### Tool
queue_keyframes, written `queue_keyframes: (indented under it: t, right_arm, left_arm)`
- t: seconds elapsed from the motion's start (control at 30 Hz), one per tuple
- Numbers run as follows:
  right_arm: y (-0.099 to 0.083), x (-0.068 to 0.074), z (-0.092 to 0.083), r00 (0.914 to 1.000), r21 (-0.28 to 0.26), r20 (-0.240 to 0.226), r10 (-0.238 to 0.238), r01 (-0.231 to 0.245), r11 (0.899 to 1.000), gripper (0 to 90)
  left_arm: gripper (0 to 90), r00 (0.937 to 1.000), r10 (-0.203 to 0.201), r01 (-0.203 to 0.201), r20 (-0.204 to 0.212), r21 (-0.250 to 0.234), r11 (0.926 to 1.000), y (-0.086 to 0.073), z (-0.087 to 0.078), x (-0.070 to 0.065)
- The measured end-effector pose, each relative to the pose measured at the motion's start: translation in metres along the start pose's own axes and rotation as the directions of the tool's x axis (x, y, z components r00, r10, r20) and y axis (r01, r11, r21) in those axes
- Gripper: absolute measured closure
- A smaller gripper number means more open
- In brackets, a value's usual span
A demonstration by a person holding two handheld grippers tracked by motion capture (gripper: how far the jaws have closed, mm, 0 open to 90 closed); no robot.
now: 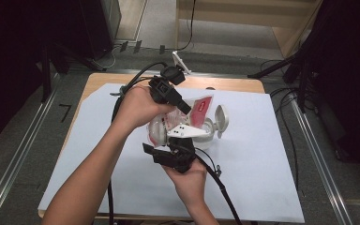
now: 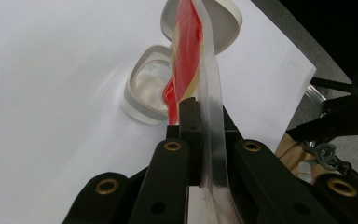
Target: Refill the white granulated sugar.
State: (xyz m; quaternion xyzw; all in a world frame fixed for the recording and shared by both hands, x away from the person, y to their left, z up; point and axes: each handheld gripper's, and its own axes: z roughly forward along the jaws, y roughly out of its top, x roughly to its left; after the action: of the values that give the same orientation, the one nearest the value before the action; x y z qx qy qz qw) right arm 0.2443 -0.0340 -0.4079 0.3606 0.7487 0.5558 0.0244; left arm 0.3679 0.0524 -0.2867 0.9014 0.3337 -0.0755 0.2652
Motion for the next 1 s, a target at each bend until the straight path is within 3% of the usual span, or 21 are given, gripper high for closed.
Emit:
queue_keyframes:
  t: [0.37,0.87,0.93,1.0]
  right_arm:
    - [-0.0007,-0.0036,0.0030,1.0000,-0.012,-0.002,0.001,-0.001,1.000,55.9]
    - [-0.0015,-0.0027,0.0013,0.9998,-0.018,0.019,-0.004,0.004,1.000,55.8]
    - [-0.0015,-0.0022,0.0001,0.9995,-0.015,0.026,-0.016,0.016,1.000,55.9]
    - [-0.0016,-0.0021,-0.0008,0.9994,-0.017,0.030,-0.019,0.020,1.000,55.9]
  left_arm:
    - [87.5,0.9997,-0.003,0.003,-0.026,-0.016,0.9999,0.0007,0.0007,-0.0027]
    - [87.3,0.9999,0.009,-0.009,-0.005,-0.023,0.9997,0.0007,0.0004,-0.0023]
    - [87.3,1.0000,-0.004,0.004,0.005,-0.052,0.9986,-0.0005,0.0003,-0.0026]
    - [87.4,1.0000,0.003,-0.003,0.004,-0.046,0.9989,0.0000,0.0007,-0.0029]
